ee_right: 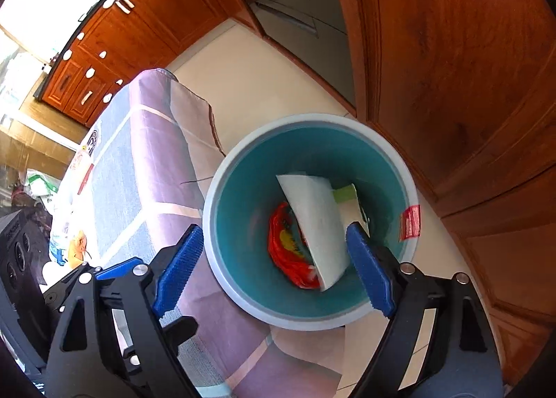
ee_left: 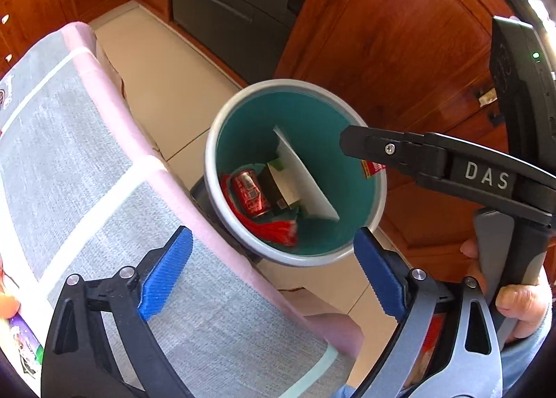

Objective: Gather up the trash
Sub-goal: 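Carry the bag and paper towel over the bin and open both tools, then move both open tools back over the table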

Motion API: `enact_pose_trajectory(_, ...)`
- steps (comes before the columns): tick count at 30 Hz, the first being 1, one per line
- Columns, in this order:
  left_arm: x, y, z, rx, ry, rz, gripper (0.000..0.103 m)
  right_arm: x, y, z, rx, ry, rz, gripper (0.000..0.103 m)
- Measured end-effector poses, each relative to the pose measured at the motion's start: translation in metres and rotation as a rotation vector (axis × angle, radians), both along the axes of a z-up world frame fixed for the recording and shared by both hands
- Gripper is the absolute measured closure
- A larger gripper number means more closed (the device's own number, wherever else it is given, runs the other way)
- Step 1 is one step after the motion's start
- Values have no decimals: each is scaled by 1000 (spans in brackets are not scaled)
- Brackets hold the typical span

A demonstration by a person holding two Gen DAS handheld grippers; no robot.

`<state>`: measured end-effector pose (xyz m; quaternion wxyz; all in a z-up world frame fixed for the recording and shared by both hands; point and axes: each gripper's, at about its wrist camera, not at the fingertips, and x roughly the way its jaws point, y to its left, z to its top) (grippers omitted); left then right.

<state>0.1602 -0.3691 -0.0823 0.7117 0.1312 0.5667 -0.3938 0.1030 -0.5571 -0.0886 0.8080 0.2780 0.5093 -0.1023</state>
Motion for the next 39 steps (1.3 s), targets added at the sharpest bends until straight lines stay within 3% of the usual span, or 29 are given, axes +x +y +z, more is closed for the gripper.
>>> enact_pose_trajectory(11,-20,33,18,-9,-25,52,7,-5,16,3,-1,62,-30,15)
enact_pose_trajectory(19,-25,68,27,-31,-43,122,6,-9,59,15,-15,56,26,13)
enact_pose_trajectory(39,-30,287,59,-60,-108,413,4,15,268,49,-87,49,341,13)
